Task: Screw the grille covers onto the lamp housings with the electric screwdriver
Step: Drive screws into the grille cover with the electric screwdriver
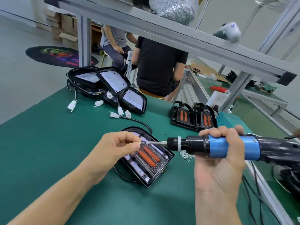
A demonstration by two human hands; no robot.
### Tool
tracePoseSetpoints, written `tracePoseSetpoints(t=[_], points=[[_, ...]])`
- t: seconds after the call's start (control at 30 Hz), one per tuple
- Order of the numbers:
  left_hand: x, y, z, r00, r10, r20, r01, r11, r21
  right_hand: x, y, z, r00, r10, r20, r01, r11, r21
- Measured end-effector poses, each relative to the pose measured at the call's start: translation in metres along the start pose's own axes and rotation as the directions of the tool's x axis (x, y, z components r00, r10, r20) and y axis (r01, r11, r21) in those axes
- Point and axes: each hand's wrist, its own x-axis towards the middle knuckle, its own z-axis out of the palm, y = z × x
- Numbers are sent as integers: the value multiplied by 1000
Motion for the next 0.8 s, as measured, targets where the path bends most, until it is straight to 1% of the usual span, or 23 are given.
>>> tracePoseSetpoints(t=[0.2, 0.37, 0.6, 0.7, 0.8], points=[[-9, 5, -10, 1000, 15, -17, -16, 997, -75, -8, 13, 16, 996, 52, 78, -50, 998, -29], [-11, 4, -12, 999, 21, -27, -23, 998, -63, -11, 18, 17, 995, 54, 89, -48, 997, -63], [-13, -1, -14, 999, 23, -27, -26, 994, -103, -12, 23, 16, 995, 59, 82, -51, 994, -94], [-12, -5, -21, 999, 24, -43, -28, 994, -102, -10, 29, 18, 992, 82, 93, -72, 992, -100], [-12, -10, -30, 997, 13, -80, -19, 997, -73, -13, 39, 21, 990, 94, 103, -79, 986, -147]])
